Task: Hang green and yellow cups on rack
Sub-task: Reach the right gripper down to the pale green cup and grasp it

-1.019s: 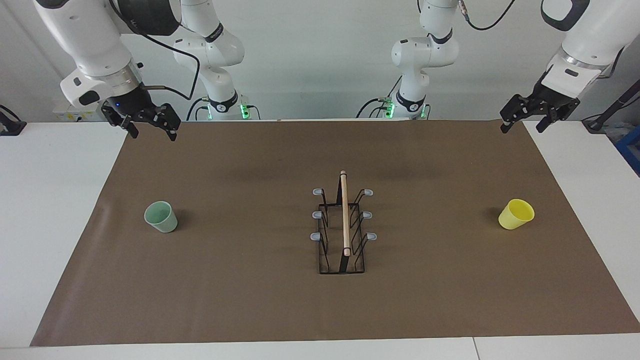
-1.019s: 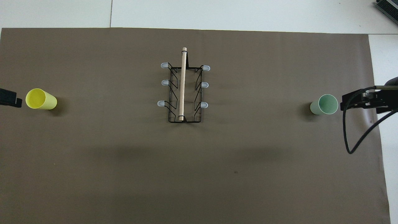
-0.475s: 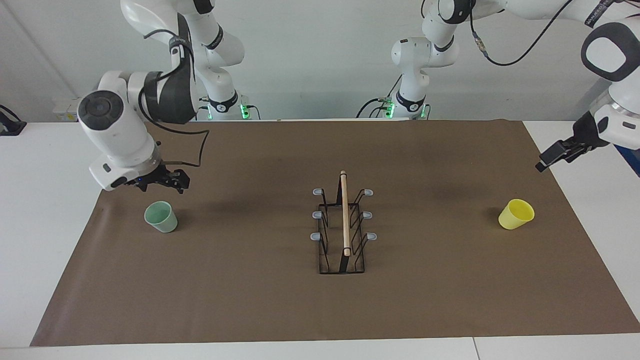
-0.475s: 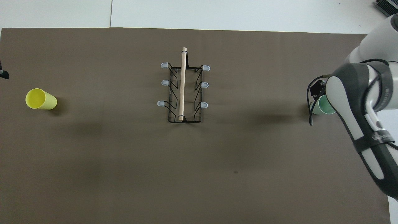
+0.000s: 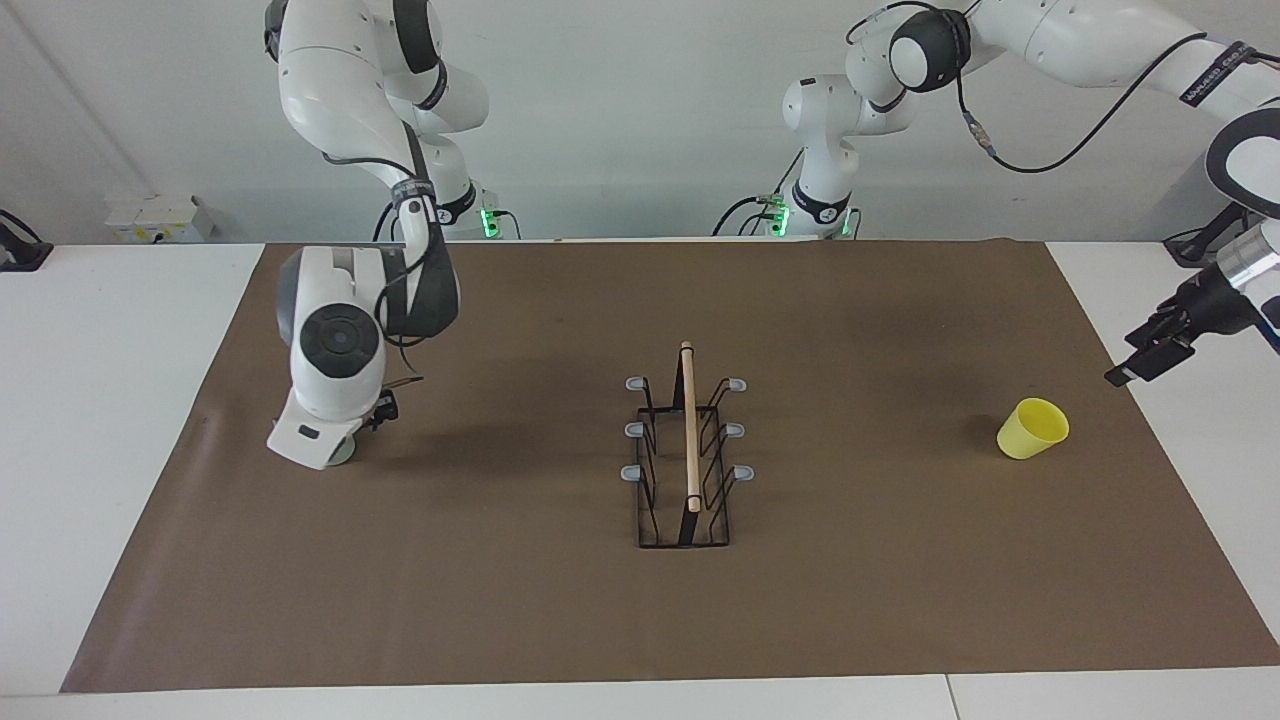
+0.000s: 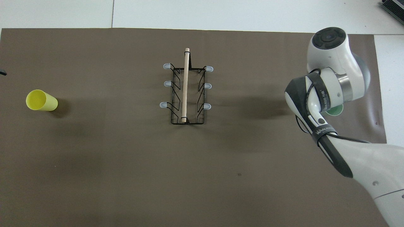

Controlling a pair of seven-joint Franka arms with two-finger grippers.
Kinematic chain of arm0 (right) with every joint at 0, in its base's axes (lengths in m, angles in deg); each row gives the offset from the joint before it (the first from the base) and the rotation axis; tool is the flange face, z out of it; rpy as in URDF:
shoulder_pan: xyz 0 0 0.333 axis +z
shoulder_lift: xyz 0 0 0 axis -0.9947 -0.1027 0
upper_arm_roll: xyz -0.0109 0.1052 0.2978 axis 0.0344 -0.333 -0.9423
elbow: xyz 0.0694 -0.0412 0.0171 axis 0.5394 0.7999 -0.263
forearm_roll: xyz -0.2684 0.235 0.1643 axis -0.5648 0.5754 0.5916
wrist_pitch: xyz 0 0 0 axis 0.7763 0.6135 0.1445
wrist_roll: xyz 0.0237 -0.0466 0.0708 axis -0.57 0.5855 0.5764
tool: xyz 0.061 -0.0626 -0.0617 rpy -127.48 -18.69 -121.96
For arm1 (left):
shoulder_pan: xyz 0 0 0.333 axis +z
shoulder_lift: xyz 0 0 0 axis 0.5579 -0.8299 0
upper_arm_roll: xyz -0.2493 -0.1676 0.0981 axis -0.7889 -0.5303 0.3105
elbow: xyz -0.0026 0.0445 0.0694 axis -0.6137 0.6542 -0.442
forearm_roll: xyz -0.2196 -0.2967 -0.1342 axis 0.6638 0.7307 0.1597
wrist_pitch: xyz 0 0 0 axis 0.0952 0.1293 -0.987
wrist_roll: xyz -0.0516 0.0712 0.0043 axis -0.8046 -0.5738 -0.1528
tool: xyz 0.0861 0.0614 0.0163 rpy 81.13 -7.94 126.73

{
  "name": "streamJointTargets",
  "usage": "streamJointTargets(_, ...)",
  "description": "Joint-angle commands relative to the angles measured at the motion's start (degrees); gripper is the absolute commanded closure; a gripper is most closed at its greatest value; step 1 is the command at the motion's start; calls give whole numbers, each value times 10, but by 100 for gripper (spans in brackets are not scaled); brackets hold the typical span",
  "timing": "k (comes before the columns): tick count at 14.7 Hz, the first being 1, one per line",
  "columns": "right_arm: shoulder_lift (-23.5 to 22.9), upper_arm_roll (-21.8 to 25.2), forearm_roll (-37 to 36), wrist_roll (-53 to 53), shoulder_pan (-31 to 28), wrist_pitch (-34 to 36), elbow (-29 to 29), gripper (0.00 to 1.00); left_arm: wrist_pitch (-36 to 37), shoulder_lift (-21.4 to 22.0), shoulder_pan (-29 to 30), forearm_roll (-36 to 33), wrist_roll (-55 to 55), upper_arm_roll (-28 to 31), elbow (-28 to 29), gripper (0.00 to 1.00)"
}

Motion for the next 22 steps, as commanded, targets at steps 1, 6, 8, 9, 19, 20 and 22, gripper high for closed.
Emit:
streamJointTargets(1,-4,-9,-69,101,7,6,25,0,-3,-61,14,51,42,25,-33,0)
streamJointTargets(6,19,-12,-215,245,42,-35,126,0,-38,-122,51,68,61,22,-52,0)
streamJointTargets(8,30,-13,-257,261,41,-57,161,0,-48,-133,64,83,64,24,-49,0)
streamJointTargets(9,31,-13,-287,261,45,-59,180,0,-50,-144,64,84,65,24,-50,0)
streamJointTargets(19,42,-12,-416,209,45,-73,266,0,-85,-132,78,184,191,34,69,0)
streamJointTargets(20,42,-12,-421,207,39,-75,267,0,-87,-130,78,195,213,37,79,0)
streamJointTargets(22,43,-11,-438,206,36,-87,278,0,-87,-122,81,226,237,44,102,0)
